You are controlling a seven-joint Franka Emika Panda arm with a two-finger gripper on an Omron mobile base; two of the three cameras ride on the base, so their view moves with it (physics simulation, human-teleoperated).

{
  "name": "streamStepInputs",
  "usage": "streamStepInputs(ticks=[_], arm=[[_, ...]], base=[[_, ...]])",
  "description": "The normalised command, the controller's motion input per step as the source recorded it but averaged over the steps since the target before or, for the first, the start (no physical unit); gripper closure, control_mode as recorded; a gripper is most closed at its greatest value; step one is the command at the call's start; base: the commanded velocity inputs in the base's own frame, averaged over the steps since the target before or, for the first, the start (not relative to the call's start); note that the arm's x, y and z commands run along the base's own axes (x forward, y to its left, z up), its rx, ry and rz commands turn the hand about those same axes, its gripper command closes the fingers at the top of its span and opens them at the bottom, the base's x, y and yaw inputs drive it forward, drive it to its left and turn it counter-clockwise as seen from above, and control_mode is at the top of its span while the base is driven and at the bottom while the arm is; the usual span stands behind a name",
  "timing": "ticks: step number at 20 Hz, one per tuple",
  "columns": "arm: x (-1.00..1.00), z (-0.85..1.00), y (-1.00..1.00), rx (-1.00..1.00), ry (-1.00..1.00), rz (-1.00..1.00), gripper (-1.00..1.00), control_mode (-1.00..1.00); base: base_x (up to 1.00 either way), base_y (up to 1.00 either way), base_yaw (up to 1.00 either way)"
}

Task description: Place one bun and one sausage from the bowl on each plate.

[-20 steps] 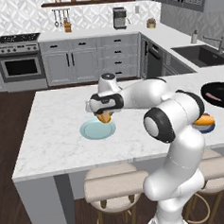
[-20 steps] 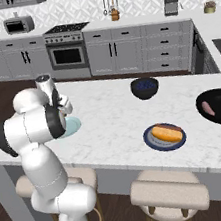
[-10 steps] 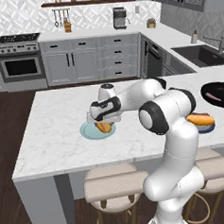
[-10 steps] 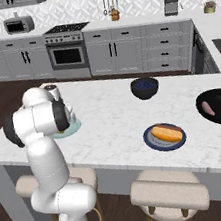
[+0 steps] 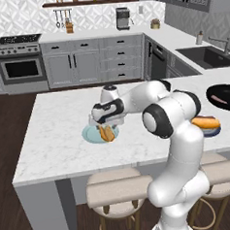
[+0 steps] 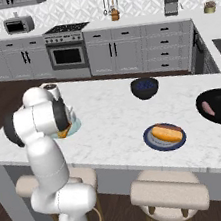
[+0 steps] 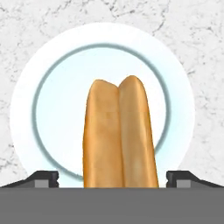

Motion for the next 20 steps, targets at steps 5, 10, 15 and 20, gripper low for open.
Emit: streamStepInputs(ticks=[5, 10, 15, 20], arm=[[-0.34, 0.87, 0.0, 0.02, -0.06, 0.0, -1.0, -1.0], [-0.98, 0.94, -0.28, 0.0, -0.09, 0.0, -1.0, -1.0], [-1.0, 0.58, -0.4, -0.01, -0.1, 0.0, -1.0, -1.0], [-0.6, 0.09, -0.2, 0.0, -0.04, 0.0, -1.0, 1.0]], base=[[0.0, 0.0, 0.0], [0.0, 0.0, 0.0], [0.0, 0.0, 0.0], [-0.4, -0.37, -0.02]])
